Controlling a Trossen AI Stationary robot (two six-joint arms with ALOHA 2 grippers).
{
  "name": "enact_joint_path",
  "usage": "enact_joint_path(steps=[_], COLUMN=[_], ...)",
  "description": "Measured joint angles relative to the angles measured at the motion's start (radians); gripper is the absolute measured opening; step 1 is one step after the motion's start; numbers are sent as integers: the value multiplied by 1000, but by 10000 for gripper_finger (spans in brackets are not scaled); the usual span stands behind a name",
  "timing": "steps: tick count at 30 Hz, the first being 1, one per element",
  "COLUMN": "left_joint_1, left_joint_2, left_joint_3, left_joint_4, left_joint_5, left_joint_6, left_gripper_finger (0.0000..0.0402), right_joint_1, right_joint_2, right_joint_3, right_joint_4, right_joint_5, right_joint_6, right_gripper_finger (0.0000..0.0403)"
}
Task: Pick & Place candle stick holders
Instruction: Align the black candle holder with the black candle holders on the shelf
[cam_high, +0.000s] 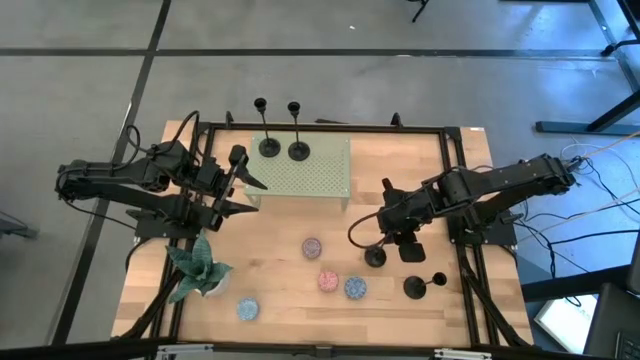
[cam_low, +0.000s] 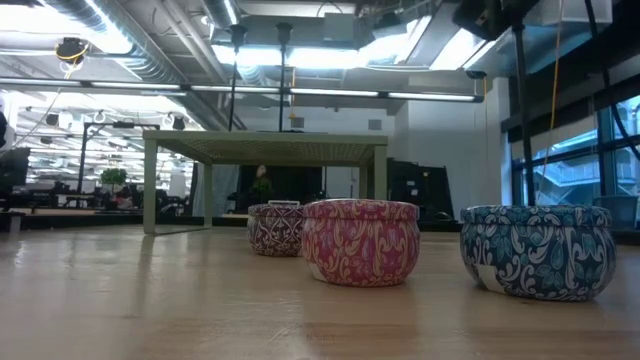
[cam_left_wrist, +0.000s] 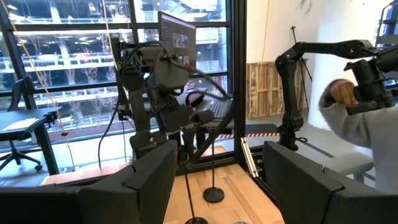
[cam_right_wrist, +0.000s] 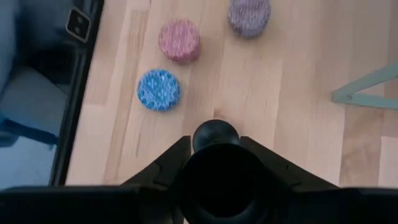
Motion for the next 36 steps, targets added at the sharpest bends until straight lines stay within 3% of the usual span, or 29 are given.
enact_joint_path(steps=[12,18,23,28,36], left_joint_1=[0,0,0,0,0], left_joint_2=[0,0,0,0,0], left_joint_3=[0,0,0,0,0], left_joint_4=[0,0,0,1,0], left_joint_5=[0,0,0,-22,-87], left_joint_6=[0,8,43,45,45], left_gripper_finger=[235,235,235,235,235], right_joint_1=[-1,-41,-134,-266,-447], right_joint_2=[0,0,-1,24,135], right_joint_3=[329,513,577,579,579], right_joint_4=[-127,-167,-118,-33,43], right_joint_5=[54,245,387,319,132], right_joint_6=[7,-122,-246,-311,-428], right_gripper_finger=[132,126,126,142,126])
